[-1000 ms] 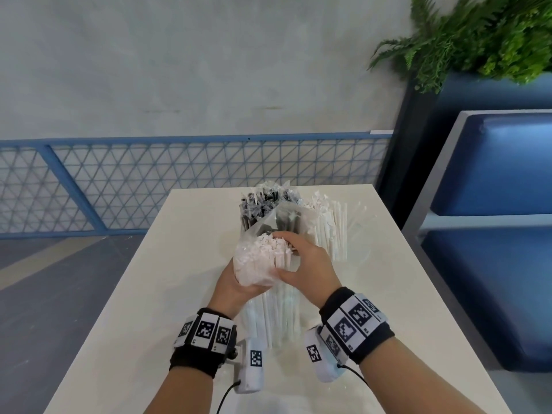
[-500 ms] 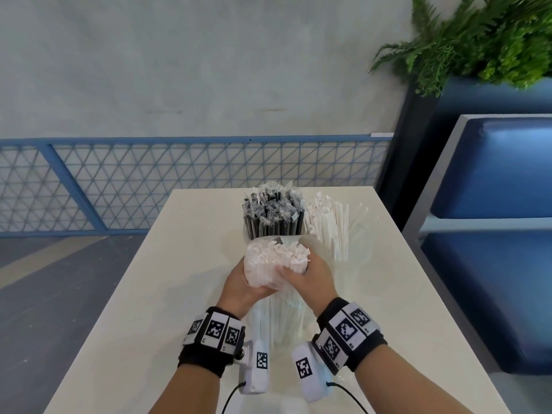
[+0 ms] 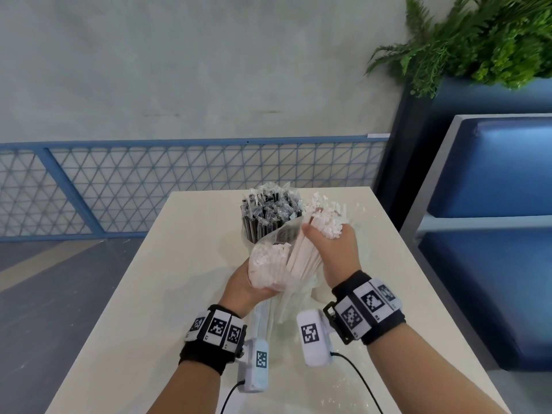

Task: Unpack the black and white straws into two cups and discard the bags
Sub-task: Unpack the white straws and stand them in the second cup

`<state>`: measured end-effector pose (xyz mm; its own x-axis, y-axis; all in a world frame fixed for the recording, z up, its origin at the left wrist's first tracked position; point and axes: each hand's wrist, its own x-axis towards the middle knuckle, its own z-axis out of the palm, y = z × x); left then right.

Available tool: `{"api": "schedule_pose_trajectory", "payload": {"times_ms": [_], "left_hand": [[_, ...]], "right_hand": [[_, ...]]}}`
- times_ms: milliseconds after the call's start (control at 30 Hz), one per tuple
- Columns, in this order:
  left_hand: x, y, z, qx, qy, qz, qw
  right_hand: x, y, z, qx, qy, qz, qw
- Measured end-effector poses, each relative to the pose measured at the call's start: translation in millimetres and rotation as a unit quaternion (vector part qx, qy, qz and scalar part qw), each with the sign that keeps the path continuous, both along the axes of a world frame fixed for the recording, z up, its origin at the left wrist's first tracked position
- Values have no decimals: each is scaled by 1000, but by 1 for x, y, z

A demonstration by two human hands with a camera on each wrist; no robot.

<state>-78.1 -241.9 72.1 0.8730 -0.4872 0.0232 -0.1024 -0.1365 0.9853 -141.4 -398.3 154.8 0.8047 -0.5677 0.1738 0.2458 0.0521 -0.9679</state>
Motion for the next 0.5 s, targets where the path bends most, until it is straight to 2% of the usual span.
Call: {"api": "schedule_pose_trajectory", "payload": {"times_ms": [167,400,500], "left_hand": [[-2,0,1,20,-12,3,1000],[-6,-4,7,-20,-12,29,999],[-8,-4,6,-16,-16,29,999]], "right_hand": [[5,-14,9,105,-16,-29,994],[-20,3,-12,17,8,71,997],[-21,10,-29,-13,35,81,996]]}}
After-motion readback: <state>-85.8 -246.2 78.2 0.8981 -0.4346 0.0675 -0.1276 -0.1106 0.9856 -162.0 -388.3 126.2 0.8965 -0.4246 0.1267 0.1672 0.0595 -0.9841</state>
